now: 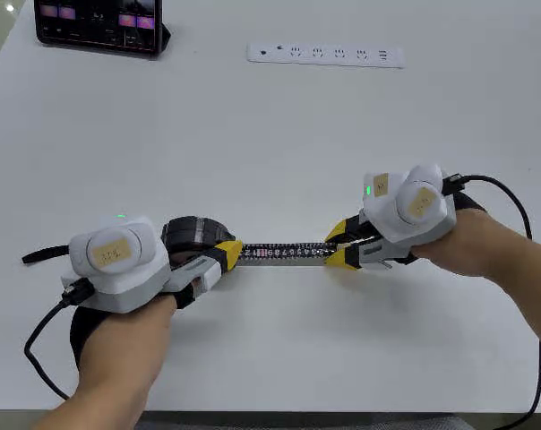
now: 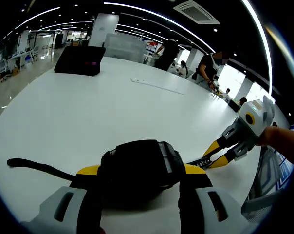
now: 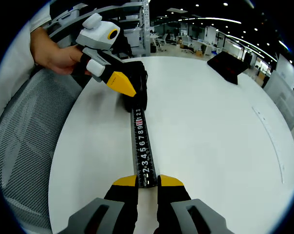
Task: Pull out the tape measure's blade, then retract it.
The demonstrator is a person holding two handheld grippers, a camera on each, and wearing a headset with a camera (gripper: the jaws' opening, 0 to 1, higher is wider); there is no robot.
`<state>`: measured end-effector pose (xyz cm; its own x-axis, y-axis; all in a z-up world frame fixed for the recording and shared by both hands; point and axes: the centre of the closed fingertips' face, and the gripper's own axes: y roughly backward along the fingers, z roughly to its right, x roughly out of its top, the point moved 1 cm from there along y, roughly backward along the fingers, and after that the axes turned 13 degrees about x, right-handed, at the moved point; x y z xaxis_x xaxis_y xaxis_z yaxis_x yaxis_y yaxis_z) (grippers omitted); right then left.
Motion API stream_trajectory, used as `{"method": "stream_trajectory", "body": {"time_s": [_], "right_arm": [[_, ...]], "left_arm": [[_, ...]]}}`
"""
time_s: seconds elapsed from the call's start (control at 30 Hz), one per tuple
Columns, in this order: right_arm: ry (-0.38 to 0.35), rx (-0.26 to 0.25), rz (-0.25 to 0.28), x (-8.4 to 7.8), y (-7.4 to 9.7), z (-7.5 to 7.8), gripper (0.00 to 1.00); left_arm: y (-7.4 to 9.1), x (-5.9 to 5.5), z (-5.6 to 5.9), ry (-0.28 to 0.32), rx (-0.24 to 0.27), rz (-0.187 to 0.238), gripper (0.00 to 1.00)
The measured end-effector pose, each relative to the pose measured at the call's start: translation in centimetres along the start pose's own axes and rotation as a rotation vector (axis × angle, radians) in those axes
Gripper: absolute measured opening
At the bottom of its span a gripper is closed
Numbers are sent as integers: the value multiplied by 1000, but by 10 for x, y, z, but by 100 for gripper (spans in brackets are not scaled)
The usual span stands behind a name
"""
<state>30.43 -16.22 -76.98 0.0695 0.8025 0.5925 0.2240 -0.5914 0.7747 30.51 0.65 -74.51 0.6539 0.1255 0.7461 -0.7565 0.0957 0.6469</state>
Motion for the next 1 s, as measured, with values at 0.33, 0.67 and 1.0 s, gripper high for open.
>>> {"method": "stream_trajectory", "body": {"time_s": [0.33, 0.67, 1.0], "right_arm": [[-1, 15, 20, 10, -8, -1, 11], [8, 28, 33, 22, -16, -2, 11], [4, 43, 50, 32, -24, -3, 11]], "left_arm": [[0, 0, 0, -1, 0, 0, 59], [0, 0, 0, 6, -3, -1, 59], [-1, 0, -1, 9, -7, -1, 59]]}}
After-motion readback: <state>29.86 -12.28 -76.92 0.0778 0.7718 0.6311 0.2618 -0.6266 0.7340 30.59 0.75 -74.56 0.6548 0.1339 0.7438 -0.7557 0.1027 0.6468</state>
